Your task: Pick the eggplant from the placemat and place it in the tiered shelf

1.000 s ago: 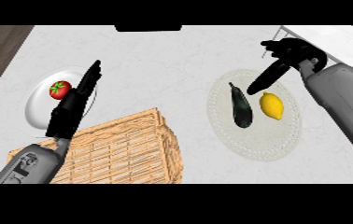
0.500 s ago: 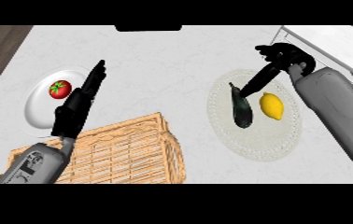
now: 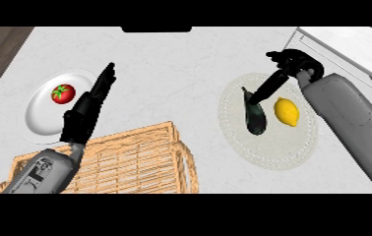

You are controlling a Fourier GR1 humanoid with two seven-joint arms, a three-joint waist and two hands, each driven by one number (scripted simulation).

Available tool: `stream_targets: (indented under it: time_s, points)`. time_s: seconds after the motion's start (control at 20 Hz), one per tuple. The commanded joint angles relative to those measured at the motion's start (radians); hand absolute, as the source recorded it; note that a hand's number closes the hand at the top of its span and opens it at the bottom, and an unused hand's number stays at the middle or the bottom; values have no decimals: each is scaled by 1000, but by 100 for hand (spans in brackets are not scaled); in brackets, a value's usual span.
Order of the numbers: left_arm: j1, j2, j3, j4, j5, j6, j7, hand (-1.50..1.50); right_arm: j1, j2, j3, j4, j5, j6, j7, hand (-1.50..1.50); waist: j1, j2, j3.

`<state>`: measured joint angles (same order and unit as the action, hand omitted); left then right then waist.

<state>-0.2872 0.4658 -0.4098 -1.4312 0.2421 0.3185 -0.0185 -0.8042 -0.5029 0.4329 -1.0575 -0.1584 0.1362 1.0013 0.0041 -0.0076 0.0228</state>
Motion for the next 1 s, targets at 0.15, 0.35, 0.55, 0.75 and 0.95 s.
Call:
stream_targets:
  time_s: [0.15, 0.35, 0.55, 0.75, 0.95]
  points:
    - [21, -40, 35, 21, 24, -25, 3, 0, 25, 35, -1, 19, 37, 32, 22, -150, -1, 9, -23]
    - [61, -71, 11, 18, 4, -5, -13, 0, 51, 69, 16, 9, 67, 10, 23, -150, 0, 8, -23]
    - [44, -58, 38, 48, 5, -44, -44, 0, 42, 86, 3, 124, 123, 15, -55, -150, 8, 13, -23]
    - [73, -112, -7, 33, -50, 7, -23, 0, 67, 96, 2, 57, 140, 27, 2, -150, -1, 8, -23]
    - [68, -82, 19, -64, -28, -16, 49, 0, 98, 114, -21, 116, 178, 10, -66, -150, 7, 8, -22]
